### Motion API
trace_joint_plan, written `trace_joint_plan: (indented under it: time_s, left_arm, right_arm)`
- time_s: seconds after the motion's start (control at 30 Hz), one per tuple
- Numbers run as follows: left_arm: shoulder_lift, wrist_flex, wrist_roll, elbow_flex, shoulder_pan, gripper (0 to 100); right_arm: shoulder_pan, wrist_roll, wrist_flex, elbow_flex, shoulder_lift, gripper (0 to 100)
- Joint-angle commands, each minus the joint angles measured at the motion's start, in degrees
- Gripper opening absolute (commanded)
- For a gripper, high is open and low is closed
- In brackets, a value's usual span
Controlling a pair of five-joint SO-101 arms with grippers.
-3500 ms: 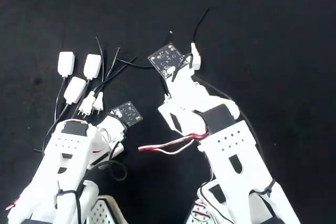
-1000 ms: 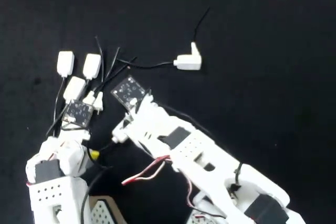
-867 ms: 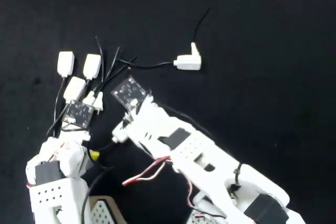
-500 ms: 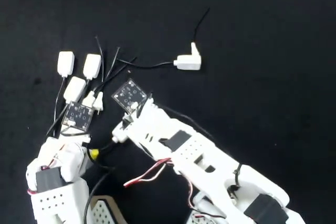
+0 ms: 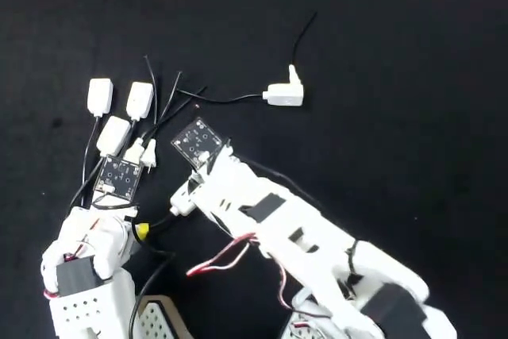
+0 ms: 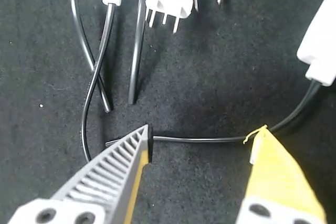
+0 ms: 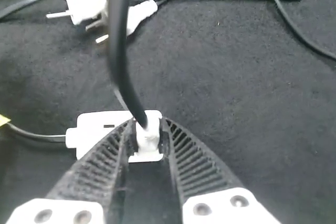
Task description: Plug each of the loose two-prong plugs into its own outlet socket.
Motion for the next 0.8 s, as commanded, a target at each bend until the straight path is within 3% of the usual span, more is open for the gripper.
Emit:
trace_joint_plan:
  time_s: [0.0, 0.37, 0.6, 0.77]
  left_arm:
    - [-0.4, 0.5, -0.4, -0.3, -0.5, 30]
    - [-0.5, 0.5, -0.4, -0.2, -0.4, 30]
    - [-0.5, 0.5, -0.4, -0.2, -0.6, 30]
    - [-0.5, 0.5, -0.4, -0.2, -0.2, 30]
  right_arm:
    - [1.0, 0.4, 0.1, -3.8, 5.1, 1.2]
    - [2.4, 4.0, 2.8, -5.6, 5.2, 1.2]
    - [15.4, 12.9, 15.3, -15.1, 5.3, 1.2]
    - [23.1, 12.8, 11.3, -15.7, 5.4, 1.2]
